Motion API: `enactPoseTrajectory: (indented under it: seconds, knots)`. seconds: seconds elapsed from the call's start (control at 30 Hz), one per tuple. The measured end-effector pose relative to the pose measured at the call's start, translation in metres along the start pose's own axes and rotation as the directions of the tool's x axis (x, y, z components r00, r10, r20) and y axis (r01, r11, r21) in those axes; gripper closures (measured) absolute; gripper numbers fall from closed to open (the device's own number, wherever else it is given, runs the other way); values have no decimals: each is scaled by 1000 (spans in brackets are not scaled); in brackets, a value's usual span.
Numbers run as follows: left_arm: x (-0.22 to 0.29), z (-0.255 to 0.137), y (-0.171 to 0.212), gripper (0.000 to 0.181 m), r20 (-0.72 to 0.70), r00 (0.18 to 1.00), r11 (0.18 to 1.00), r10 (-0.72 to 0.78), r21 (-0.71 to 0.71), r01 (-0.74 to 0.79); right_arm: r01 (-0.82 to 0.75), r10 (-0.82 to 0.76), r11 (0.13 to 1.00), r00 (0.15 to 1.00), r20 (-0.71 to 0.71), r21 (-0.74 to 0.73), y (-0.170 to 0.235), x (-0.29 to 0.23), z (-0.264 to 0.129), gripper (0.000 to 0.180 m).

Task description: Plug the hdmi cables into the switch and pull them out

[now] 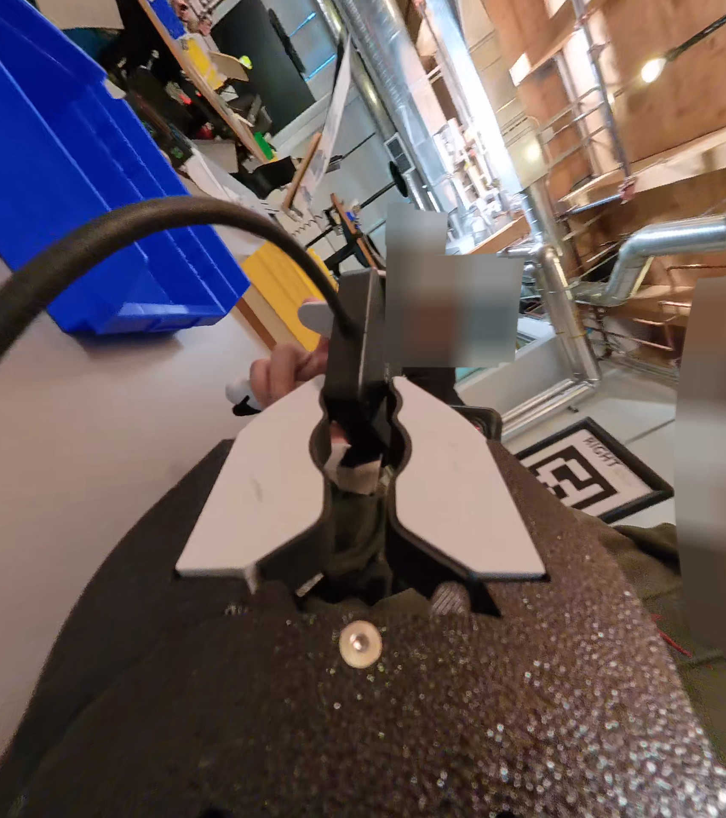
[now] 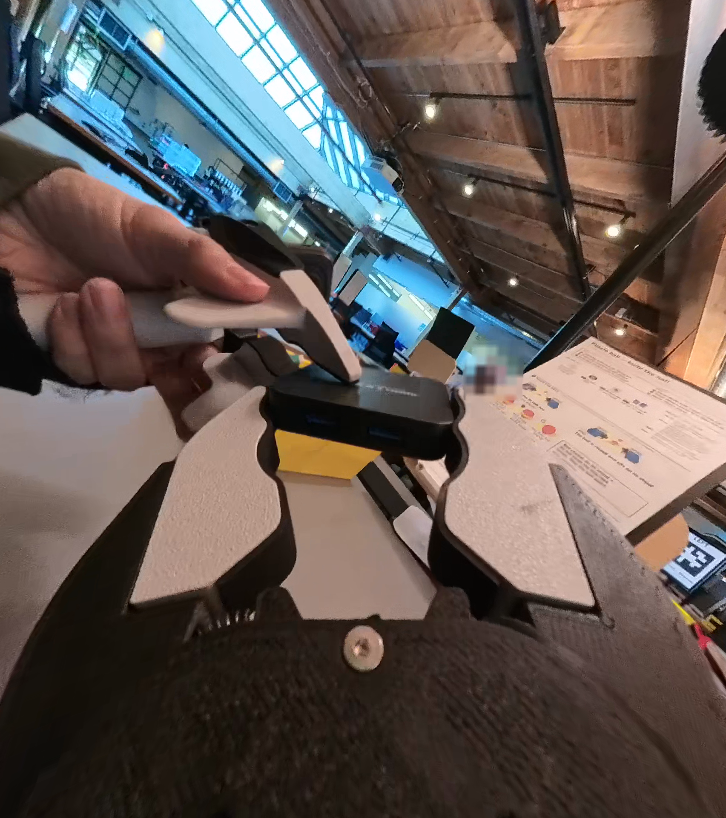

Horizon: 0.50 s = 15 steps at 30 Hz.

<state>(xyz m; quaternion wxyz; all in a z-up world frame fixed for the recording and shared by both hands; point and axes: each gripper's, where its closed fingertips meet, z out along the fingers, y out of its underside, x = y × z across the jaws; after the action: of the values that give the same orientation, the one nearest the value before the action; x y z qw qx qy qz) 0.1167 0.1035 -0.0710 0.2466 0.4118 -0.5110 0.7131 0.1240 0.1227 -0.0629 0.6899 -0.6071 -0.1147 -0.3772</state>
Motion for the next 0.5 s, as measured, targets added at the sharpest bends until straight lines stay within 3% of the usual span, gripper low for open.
enactPoseTrajectory:
  seconds: [0.1,0.2,0.37,0.5]
  knots:
    - [-3,-7,5,167,-8,1000,997,1,-82,-2,-87,94,995,980,175,-45,6,-13,-4,103]
    - [-6,-20,15,167,-5,999,966,-48,-255,45,-227,242,970,913,329,-84,7,-18,-17,86]
    - [-9,-29,36,167,27,997,854,-79,-514,82,-209,235,972,866,442,-108,16,-32,-29,75]
    - [-9,-26,52,167,40,995,752,-96,-651,99,-219,198,976,845,497,-18,6,-51,-26,85]
